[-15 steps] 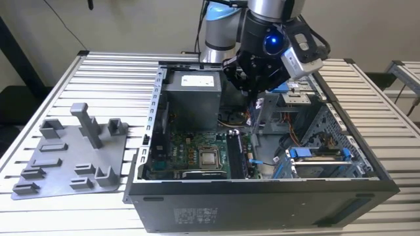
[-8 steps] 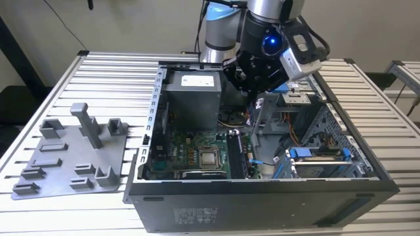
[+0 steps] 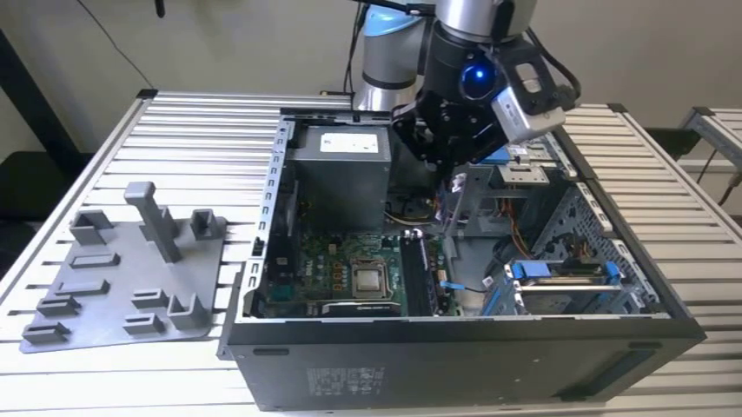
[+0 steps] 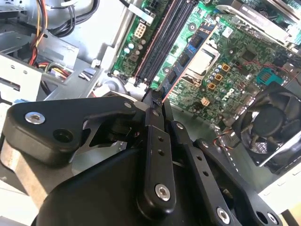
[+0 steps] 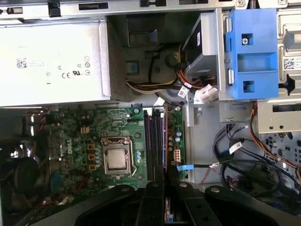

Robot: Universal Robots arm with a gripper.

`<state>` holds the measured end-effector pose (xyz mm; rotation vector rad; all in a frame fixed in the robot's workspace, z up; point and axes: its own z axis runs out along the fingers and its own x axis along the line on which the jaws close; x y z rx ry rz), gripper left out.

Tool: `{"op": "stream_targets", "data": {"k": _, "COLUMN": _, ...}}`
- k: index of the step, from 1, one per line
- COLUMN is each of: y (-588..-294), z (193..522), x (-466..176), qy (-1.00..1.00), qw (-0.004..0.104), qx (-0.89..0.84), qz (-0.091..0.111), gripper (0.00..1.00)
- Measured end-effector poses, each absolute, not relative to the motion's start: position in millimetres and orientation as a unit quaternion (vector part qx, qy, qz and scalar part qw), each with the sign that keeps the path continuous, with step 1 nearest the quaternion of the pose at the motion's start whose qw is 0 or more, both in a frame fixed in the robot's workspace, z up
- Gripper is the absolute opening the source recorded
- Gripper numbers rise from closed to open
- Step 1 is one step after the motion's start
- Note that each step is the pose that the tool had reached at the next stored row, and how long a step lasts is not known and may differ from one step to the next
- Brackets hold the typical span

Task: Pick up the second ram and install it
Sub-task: 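Insert the second ram into the second slot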

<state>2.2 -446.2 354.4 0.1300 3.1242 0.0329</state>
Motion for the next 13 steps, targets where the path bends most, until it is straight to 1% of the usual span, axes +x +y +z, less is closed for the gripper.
{"op": "stream_targets", "data": {"k": 13, "y": -445.2, "z": 350.1, "x": 1.2, "qy": 0.999, "qw": 0.008, "qx": 0.046, "qz": 0.010, "gripper": 0.14}}
